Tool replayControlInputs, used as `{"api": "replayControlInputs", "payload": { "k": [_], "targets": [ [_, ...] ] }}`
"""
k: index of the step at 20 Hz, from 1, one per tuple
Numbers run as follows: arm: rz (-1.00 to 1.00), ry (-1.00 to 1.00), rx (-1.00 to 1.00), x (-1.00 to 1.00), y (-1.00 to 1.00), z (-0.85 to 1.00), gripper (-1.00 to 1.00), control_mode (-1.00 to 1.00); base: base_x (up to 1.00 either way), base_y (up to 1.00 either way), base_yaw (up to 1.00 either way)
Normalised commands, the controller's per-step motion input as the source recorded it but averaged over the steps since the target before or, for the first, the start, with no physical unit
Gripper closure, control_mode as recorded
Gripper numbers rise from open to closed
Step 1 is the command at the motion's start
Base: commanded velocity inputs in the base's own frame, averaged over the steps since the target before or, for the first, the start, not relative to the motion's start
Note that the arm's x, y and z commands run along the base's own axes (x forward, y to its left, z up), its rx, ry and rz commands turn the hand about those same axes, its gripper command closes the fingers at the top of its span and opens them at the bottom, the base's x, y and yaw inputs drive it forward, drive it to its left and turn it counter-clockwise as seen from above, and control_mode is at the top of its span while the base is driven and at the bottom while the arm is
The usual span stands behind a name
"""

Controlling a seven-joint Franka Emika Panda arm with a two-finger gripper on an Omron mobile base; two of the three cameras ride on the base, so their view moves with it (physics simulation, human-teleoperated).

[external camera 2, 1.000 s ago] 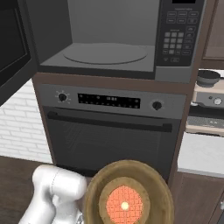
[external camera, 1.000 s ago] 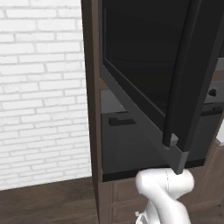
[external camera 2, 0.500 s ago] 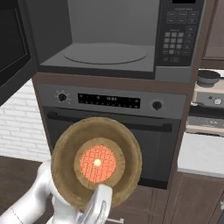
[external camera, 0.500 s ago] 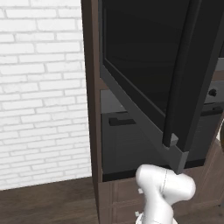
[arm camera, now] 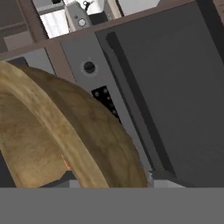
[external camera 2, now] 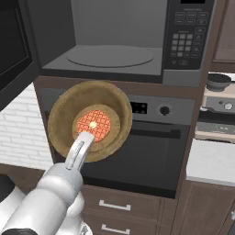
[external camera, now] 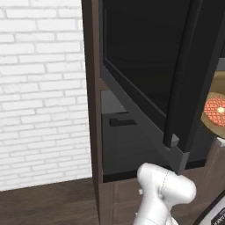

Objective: Open the microwave, place the bowl with waffle inside the microwave, then close the microwave door and turn it on.

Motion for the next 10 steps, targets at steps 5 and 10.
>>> {"api": "replayControlInputs", "payload": {
  "k": [5,10],
  "targets": [
    [-0.02,0.05,-0.02,0.45,0.07,0.8,1.0,-1.0,0.0,0.0,0.0],
    [0.0,0.03,-0.02,0.18,0.04,0.81,1.0,-1.0,0.0,0.0,0.0]
  ]
}}
